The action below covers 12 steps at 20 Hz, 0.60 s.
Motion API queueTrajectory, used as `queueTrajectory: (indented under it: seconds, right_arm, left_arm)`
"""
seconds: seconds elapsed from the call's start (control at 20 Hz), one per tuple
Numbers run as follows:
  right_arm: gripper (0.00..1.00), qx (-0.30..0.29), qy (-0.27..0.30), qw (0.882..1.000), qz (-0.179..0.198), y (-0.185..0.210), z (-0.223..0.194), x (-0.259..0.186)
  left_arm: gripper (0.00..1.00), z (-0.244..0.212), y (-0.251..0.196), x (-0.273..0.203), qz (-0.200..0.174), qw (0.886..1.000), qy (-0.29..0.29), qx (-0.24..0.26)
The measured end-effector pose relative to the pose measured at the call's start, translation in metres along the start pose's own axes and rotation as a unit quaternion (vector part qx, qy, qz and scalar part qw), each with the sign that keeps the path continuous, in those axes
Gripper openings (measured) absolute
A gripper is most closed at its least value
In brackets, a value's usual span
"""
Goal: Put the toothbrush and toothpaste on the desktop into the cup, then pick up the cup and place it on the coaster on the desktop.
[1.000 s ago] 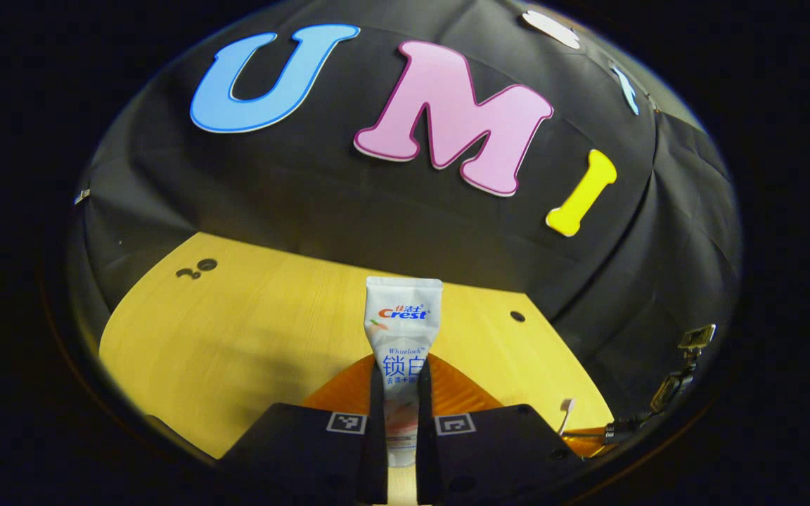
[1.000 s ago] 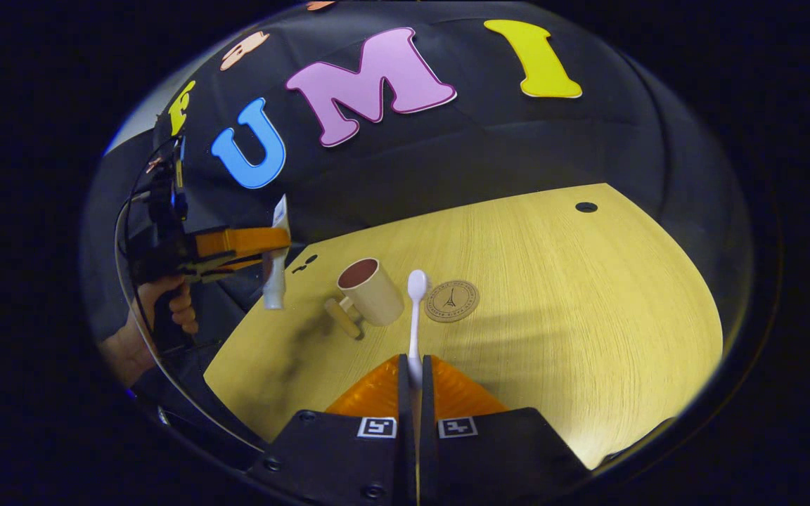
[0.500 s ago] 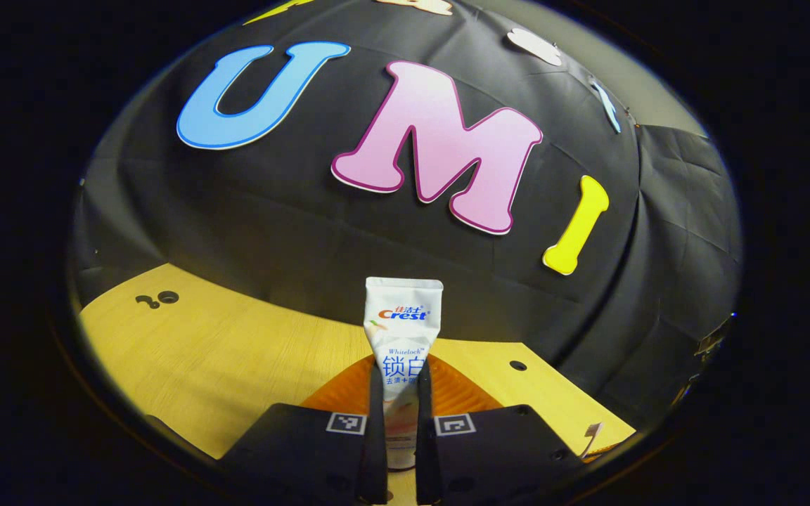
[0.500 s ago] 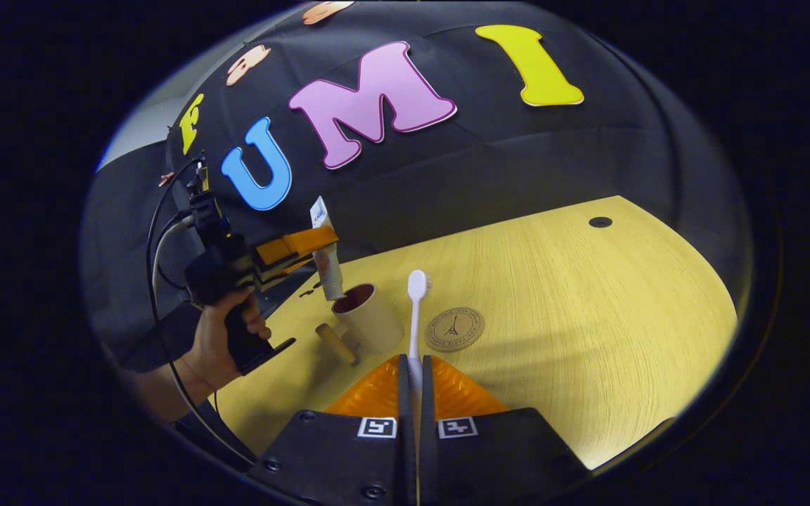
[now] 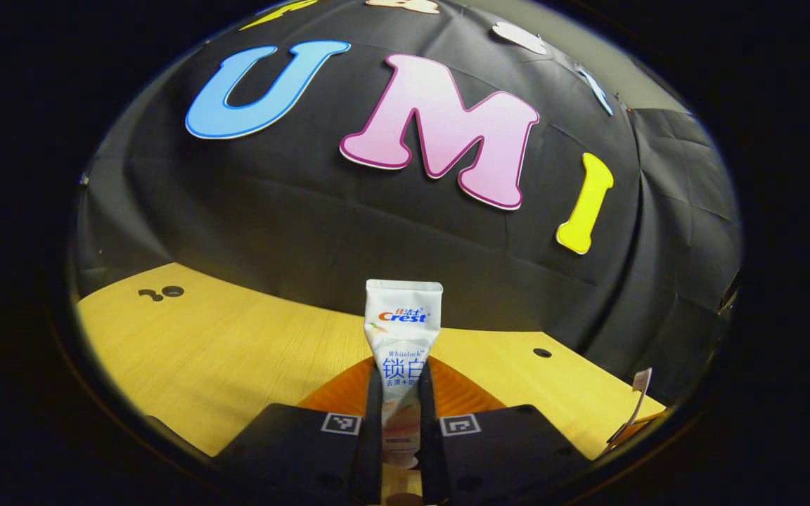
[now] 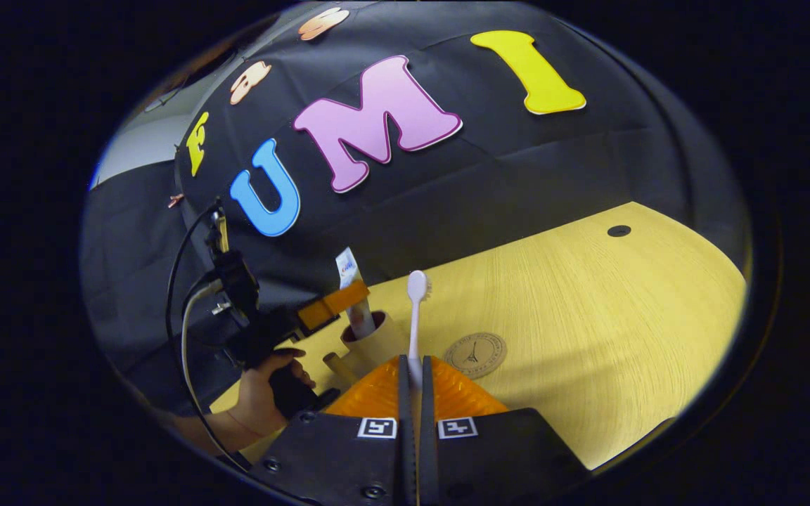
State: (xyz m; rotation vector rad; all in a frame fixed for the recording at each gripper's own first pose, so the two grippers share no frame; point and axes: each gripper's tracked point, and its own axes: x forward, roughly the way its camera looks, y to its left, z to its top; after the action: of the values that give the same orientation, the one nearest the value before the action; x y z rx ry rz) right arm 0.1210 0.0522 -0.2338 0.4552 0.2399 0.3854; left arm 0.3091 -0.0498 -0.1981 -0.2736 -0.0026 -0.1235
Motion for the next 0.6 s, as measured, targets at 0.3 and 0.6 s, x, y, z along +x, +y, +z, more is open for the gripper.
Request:
queueTrajectory:
  seconds: [0.3, 0.6]
  right_arm:
    - [0.06, -0.005, -0.043, 0.999, 0.016, 0.007, 0.026, 0.014]
    - [0.06, -0.007, -0.097, 0.994, 0.042, 0.035, 0.062, 0.029]
  left_arm:
    - [0.35, -0.014, -0.001, -0.015, -0.012, 1.000, 0.018, -0.020]
    - [0.53, -0.011, -0.009, -0.035, -0.031, 0.999, 0.019, -0.030]
